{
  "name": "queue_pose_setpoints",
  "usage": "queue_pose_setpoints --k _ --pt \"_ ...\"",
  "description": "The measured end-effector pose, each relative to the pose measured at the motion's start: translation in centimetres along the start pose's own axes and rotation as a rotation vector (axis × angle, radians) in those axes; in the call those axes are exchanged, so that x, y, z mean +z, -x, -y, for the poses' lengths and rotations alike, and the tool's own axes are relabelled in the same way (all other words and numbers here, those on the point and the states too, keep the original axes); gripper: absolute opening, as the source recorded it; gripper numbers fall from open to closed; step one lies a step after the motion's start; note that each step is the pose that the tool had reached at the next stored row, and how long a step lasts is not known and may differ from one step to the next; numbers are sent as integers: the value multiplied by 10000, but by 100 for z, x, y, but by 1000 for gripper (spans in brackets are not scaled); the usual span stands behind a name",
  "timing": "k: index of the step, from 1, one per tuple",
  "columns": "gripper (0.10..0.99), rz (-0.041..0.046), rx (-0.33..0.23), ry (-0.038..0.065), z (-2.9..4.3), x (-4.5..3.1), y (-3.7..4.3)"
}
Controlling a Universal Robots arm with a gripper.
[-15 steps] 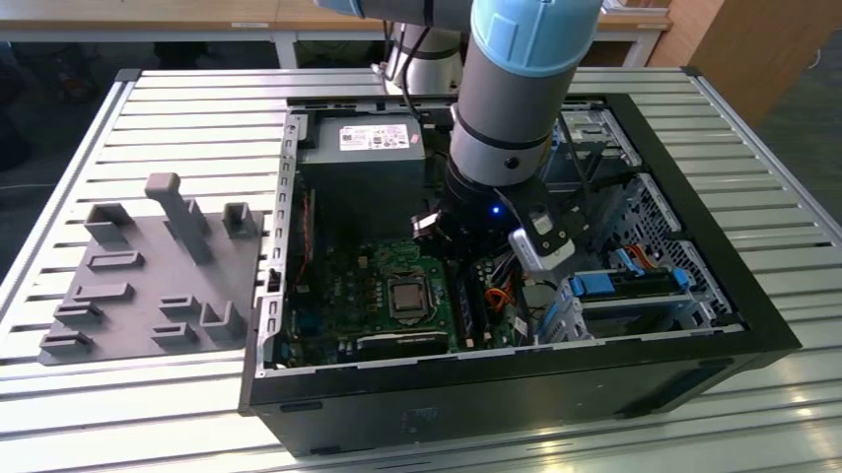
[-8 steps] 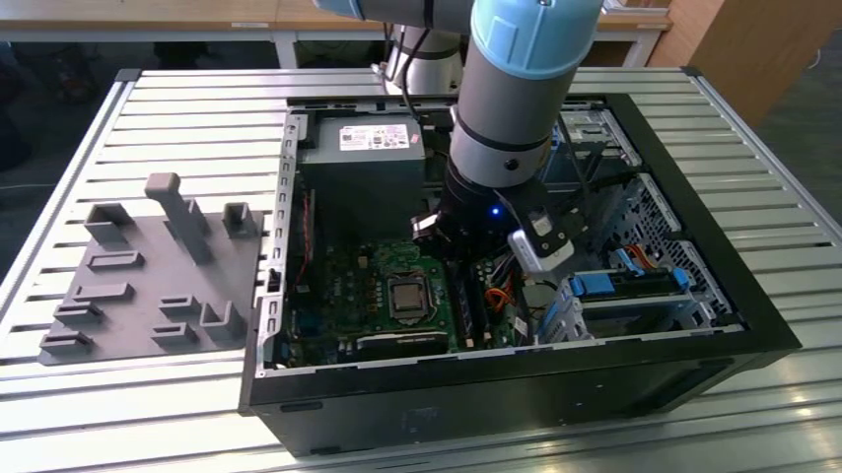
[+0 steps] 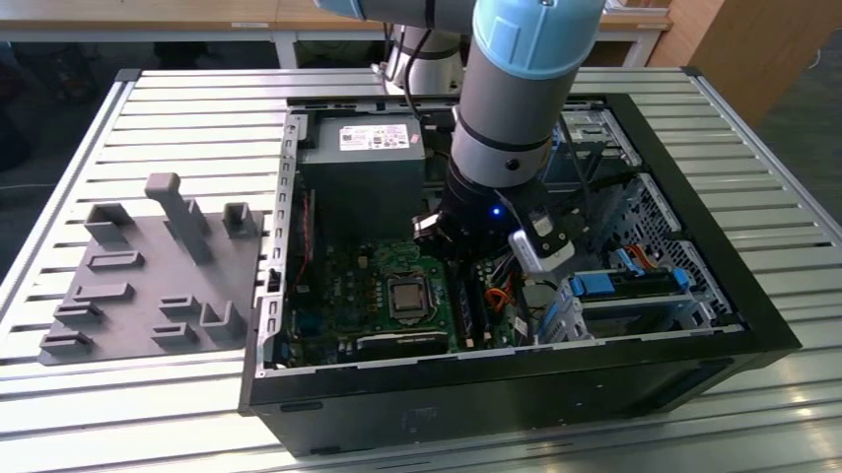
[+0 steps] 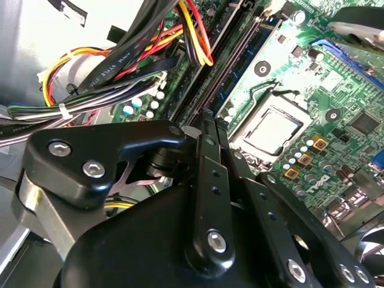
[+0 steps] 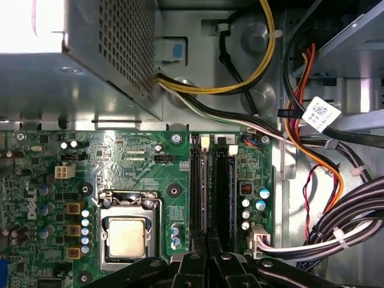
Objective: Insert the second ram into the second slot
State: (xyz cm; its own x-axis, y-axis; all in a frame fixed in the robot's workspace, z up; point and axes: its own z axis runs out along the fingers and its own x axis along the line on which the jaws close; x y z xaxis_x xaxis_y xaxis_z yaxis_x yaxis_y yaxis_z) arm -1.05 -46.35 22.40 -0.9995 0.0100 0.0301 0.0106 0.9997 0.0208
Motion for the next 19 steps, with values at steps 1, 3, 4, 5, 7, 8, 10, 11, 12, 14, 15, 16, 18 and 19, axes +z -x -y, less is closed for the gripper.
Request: queue_pose_setpoints --k 1,3,4,5,7,8,10,11,12,14,15,16,18,19 --pt "122 1 12 1 0 0 0" --pt "122 1 14 2 0 4 0" --pt "122 1 14 2 0 6 1" --pt "122 1 13 1 0 8 1" --pt "122 0 13 1 0 12 1" --pt "122 1 13 1 0 14 1" --pt "122 0 13 0 0 18 1" --pt "122 0 13 0 0 20 1" --pt "122 0 13 0 0 22 1" --pt "122 1 15 1 1 27 2" --pt "122 0 16 1 1 28 2" --pt "122 1 16 0 1 28 3" --pt "122 0 17 0 1 28 3" --pt "122 0 19 1 1 29 3"
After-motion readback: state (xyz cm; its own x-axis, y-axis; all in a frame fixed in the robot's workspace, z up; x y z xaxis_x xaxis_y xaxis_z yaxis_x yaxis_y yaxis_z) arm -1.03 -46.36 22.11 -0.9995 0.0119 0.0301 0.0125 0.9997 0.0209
